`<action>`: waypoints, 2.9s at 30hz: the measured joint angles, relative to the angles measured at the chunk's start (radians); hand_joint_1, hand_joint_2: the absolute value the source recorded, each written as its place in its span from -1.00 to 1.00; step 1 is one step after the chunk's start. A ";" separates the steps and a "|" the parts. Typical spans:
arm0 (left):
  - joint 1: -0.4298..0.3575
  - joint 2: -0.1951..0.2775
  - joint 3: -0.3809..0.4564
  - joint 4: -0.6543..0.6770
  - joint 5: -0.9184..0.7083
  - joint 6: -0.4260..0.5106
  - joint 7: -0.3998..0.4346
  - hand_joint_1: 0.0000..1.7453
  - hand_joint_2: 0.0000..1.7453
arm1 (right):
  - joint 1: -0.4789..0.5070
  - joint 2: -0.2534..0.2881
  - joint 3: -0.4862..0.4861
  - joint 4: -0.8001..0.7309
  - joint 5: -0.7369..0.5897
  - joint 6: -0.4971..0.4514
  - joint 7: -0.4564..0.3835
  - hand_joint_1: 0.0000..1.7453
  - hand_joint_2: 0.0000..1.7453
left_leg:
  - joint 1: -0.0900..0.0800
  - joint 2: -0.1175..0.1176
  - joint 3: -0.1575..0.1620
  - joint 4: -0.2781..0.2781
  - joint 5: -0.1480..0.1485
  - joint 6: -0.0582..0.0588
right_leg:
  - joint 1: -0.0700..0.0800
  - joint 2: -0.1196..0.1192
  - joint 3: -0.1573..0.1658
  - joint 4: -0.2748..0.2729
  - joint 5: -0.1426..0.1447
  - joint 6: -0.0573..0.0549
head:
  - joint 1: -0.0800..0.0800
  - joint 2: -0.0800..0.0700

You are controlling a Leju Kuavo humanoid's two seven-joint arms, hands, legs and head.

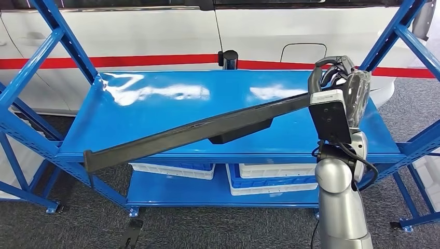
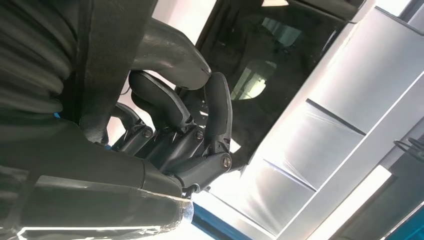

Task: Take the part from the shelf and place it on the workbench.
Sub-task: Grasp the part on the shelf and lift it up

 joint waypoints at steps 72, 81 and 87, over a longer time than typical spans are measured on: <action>0.014 0.020 0.081 -0.008 0.017 0.065 -0.071 -1.00 1.00 | -0.124 0.064 -0.004 0.241 -0.153 -0.010 -0.111 1.00 1.00 | 0.009 0.013 -0.043 0.000 0.047 0.020 | 0.001 -0.007 -0.108 0.317 -0.138 0.025 | 0.003 0.000; 0.018 0.019 0.095 -0.008 0.024 0.065 -0.076 -1.00 1.00 | -0.136 0.065 -0.005 0.256 -0.159 -0.008 -0.114 1.00 1.00 | 0.007 0.007 -0.120 0.024 0.097 -0.019 | -0.001 -0.006 0.088 0.004 -0.083 0.005 | 0.002 0.000; 0.019 0.019 0.100 -0.007 0.025 0.064 -0.076 -1.00 1.00 | -0.137 0.067 -0.006 0.264 -0.160 -0.007 -0.114 1.00 1.00 | 0.026 0.006 -0.163 0.302 -0.078 -0.053 | -0.004 -0.010 0.013 0.007 -0.016 -0.015 | -0.007 0.000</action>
